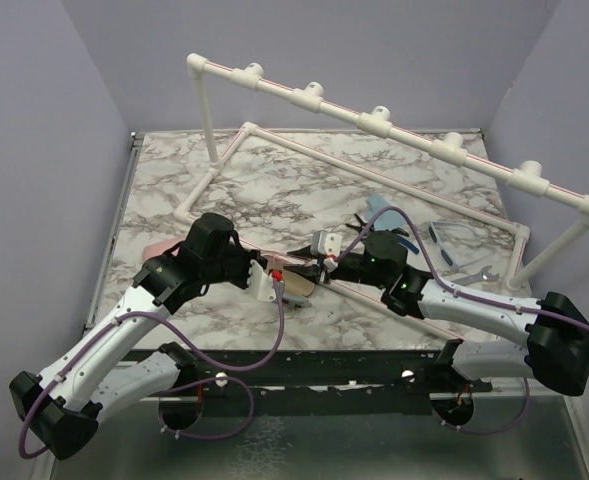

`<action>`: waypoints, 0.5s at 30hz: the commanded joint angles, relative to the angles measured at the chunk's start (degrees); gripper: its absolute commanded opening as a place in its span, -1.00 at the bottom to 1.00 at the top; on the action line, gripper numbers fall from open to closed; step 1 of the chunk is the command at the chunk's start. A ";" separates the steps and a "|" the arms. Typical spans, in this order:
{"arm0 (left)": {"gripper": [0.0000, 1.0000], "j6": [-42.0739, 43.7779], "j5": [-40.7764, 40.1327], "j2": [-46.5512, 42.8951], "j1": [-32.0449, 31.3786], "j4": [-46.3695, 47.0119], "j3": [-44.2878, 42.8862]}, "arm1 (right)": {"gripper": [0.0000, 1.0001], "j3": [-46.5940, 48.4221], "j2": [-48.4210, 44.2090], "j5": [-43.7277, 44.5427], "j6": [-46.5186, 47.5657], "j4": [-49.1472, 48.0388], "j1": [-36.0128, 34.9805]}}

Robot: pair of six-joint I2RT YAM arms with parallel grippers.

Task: Organize the sunglasses
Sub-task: Fold the sunglasses at the center of the board.

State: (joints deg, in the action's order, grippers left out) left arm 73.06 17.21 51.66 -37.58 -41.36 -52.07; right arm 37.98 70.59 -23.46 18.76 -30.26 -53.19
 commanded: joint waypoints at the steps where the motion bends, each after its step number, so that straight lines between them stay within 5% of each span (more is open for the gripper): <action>1: -0.70 -0.45 -0.07 -0.21 -0.36 1.62 -1.68 | -0.55 -1.64 -0.53 2.40 -3.37 0.21 -0.19; 15: -0.16 -1.54 -0.58 -0.02 -0.34 4.64 0.44 | -0.69 -5.52 3.19 6.36 -9.30 -4.94 -0.25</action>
State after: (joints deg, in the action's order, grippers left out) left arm 71.79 17.23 51.70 -37.74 -41.76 -51.48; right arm 34.15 71.79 -19.79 13.45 -36.38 -53.17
